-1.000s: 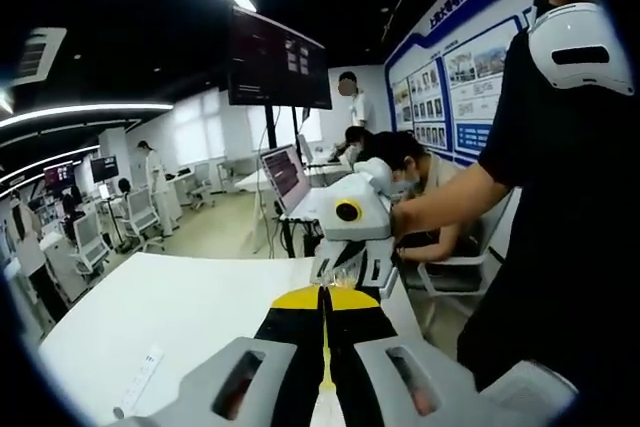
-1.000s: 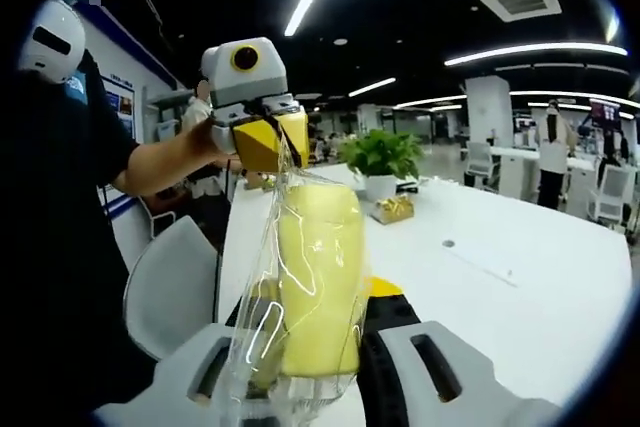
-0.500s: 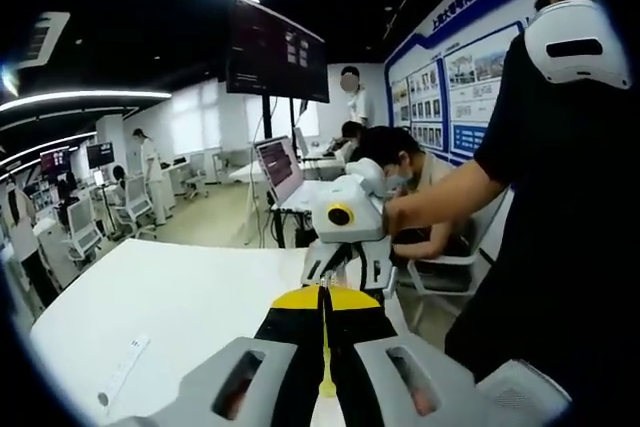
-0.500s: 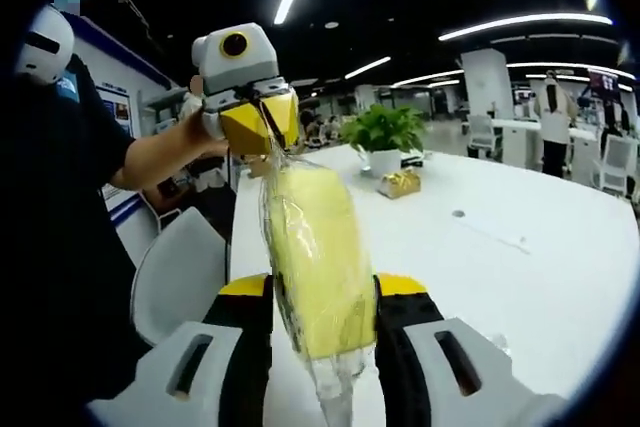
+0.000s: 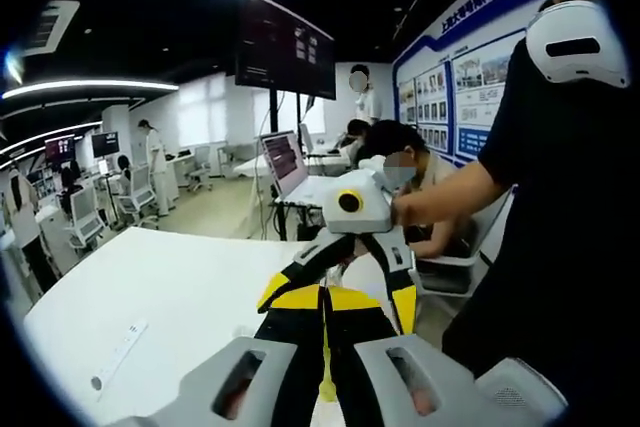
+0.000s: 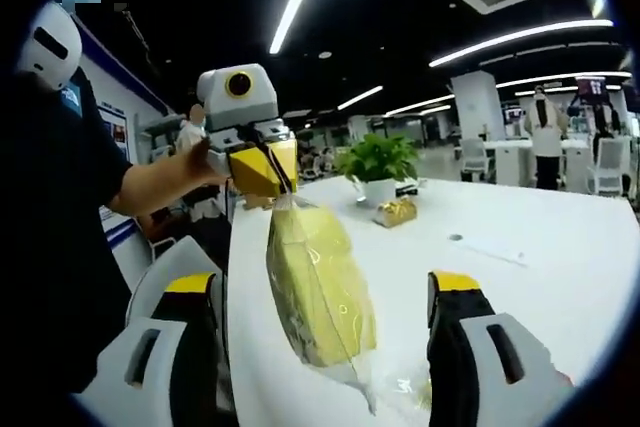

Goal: Compare the silicone blocks by pressing each to a similar depth, holding the contact briefly, and releasing to observe deformation and rebound differences across the visible hardness samples.

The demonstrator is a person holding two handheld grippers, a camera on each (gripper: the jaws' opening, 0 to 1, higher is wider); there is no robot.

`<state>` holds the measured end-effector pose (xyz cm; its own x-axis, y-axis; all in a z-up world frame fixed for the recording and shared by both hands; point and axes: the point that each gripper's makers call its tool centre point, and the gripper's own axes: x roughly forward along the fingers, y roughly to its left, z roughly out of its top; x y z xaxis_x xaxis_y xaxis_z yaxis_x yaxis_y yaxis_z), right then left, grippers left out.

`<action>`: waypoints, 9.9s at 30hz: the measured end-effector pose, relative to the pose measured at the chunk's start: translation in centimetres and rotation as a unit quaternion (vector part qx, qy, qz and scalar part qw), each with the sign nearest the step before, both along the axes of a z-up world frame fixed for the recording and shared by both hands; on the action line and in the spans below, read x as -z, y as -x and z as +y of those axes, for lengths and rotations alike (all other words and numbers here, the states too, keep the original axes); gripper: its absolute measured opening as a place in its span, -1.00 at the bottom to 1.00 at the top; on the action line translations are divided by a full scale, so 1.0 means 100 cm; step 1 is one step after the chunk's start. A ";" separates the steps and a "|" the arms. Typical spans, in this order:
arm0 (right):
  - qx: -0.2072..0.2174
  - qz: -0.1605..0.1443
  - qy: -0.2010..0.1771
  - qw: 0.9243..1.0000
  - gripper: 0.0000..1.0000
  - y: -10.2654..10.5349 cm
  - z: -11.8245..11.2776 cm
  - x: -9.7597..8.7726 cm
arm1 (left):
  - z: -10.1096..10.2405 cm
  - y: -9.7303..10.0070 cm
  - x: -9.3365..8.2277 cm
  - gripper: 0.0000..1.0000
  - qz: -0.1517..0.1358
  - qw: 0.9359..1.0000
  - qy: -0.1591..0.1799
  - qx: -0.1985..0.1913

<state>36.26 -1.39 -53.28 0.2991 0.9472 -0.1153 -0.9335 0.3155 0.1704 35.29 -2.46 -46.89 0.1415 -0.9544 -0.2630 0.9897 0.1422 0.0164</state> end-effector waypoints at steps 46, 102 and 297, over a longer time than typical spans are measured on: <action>0.173 0.154 0.045 0.972 0.92 0.077 -0.146 0.080 | 0.088 -0.045 0.080 -1.00 0.193 0.947 0.075 -0.246; 0.170 0.164 0.038 0.971 0.80 0.073 -0.125 0.084 | 0.164 -0.137 0.223 -0.14 0.247 0.884 -0.043 -0.394; 0.170 0.093 0.206 0.959 0.44 0.069 -0.154 0.116 | -0.022 -0.095 0.085 -1.00 0.389 0.885 0.156 -0.204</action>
